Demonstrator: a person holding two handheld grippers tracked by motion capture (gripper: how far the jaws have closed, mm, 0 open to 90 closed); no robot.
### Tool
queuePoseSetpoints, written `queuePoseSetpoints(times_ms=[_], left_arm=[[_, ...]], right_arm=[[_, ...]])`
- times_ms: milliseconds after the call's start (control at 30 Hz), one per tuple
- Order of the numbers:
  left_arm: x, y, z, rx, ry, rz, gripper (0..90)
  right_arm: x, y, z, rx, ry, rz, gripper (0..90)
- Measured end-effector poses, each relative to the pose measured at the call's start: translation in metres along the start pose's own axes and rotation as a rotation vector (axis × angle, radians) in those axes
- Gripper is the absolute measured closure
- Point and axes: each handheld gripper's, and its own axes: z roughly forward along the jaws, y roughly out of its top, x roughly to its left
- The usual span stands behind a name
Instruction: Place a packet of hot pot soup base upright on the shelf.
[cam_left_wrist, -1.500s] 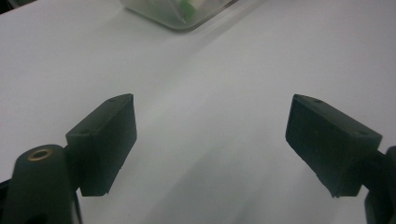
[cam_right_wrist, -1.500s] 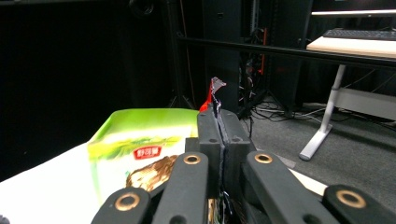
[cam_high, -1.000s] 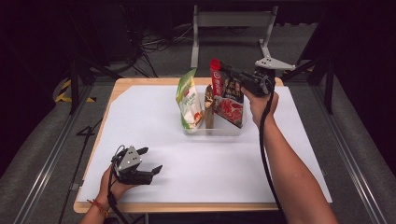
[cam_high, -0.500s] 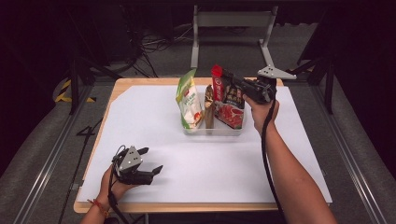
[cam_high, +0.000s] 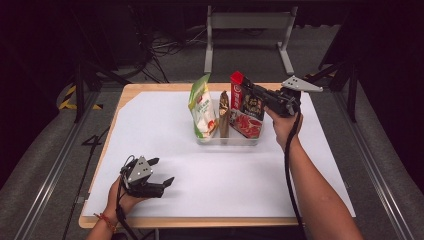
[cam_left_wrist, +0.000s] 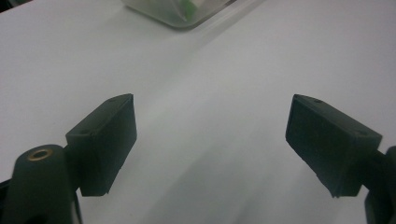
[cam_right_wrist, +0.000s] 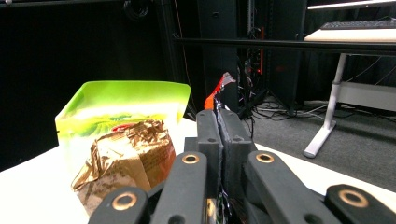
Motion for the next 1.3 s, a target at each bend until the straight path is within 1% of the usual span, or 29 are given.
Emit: queuePoseSetpoints(times_ms=[333,400,533,633,733,833,867,1000,1167,1233,1300], left_arm=[[0.0,-0.001,-0.001,-0.007,0.003,-0.005,17.1],[0.0,0.0,-0.001,-0.005,0.003,0.0,17.1],[0.0,0.0,0.0,-0.001,0.002,0.0,17.1],[0.0,0.0,0.0,-0.001,0.002,0.002,17.1],[0.0,0.0,0.0,0.001,0.001,0.001,17.1],[0.0,0.0,0.0,0.004,0.001,0.004,17.1],[0.0,0.0,0.0,0.004,0.002,0.004,17.1],[0.0,0.0,0.0,0.003,0.001,0.004,17.1],[0.001,-0.001,0.0,0.001,0.004,0.001,17.1],[0.001,-0.001,-0.001,0.001,0.005,0.002,17.1],[0.001,-0.001,-0.001,0.001,0.004,0.003,17.1]], right_arm=[[0.001,-0.007,-0.006,0.003,0.012,-0.008,87.5],[0.002,-0.007,-0.007,0.006,0.014,-0.011,87.4],[0.001,-0.007,-0.008,0.017,0.004,-0.03,87.1],[-0.001,-0.008,-0.01,0.02,-0.003,-0.033,86.9],[-0.005,-0.009,-0.012,0.027,-0.004,-0.029,86.3],[-0.009,-0.01,-0.014,0.028,0.005,-0.009,85.2],[-0.01,-0.01,-0.014,0.031,0.005,-0.009,85.0],[-0.009,-0.008,-0.015,0.051,-0.005,-0.043,83.7],[-0.009,-0.007,-0.017,0.068,-0.005,-0.05,80.9],[-0.008,-0.006,-0.018,0.08,-0.017,-0.063,78.4],[-0.008,-0.006,-0.019,0.082,-0.005,-0.065,76.9]])
